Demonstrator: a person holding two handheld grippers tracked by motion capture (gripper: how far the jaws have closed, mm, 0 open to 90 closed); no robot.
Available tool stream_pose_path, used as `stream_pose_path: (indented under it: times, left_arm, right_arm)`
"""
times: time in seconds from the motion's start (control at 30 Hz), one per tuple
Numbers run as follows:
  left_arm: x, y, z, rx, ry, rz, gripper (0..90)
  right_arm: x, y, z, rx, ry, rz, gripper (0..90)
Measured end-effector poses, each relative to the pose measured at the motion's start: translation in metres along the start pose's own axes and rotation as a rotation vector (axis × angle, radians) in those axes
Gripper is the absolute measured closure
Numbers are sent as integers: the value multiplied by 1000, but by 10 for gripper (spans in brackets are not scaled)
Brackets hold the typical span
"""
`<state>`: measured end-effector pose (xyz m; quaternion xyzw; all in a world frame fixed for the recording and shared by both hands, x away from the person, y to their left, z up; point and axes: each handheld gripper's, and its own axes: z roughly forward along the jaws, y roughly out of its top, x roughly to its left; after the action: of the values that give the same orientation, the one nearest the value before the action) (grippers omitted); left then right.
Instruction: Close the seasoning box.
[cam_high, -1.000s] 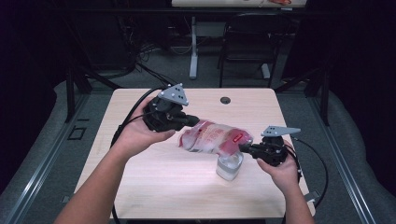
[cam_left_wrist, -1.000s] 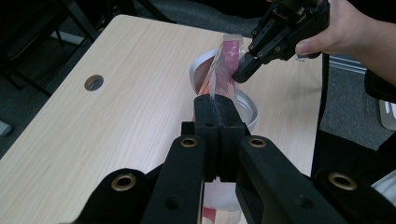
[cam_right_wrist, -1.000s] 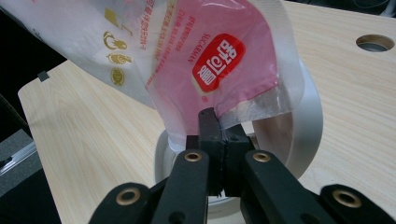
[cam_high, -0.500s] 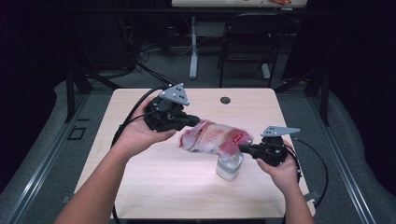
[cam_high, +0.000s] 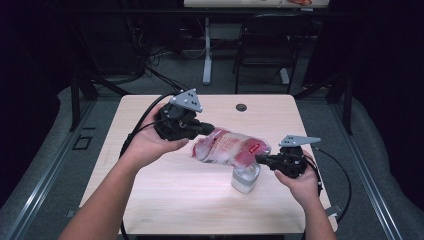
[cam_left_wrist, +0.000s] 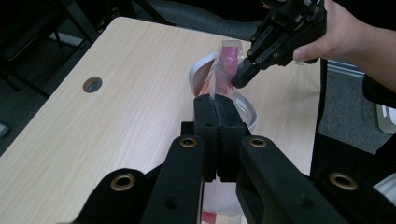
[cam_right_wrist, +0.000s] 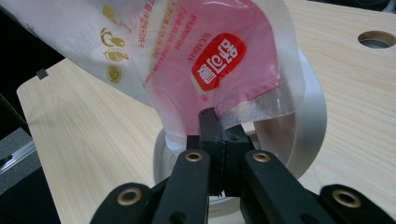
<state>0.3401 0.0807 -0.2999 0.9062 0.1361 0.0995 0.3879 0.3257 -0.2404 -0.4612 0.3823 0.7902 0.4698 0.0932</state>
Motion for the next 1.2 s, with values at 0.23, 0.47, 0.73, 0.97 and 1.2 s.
stream_pose_path:
  times: [0.23, 0.47, 0.73, 0.97, 1.2]
  left_arm:
    - [1, -1, 0, -3, -4, -8, 890]
    - [1, 0, 1, -10, -12, -11, 868]
    - [0, -1, 3, -15, -18, -19, 853]
    - [1, -1, 6, -22, -20, -22, 839]
    - [1, 1, 7, -27, -11, -15, 860]
  right_arm:
    - [0, 0, 0, 6, 3, -4, 900]
    - [0, 0, 0, 11, -2, -8, 900]
    - [0, 0, -1, 15, 2, -10, 900]
    - [0, 0, 0, 16, 1, -7, 900]
    - [-1, 0, 0, 18, 0, -3, 900]
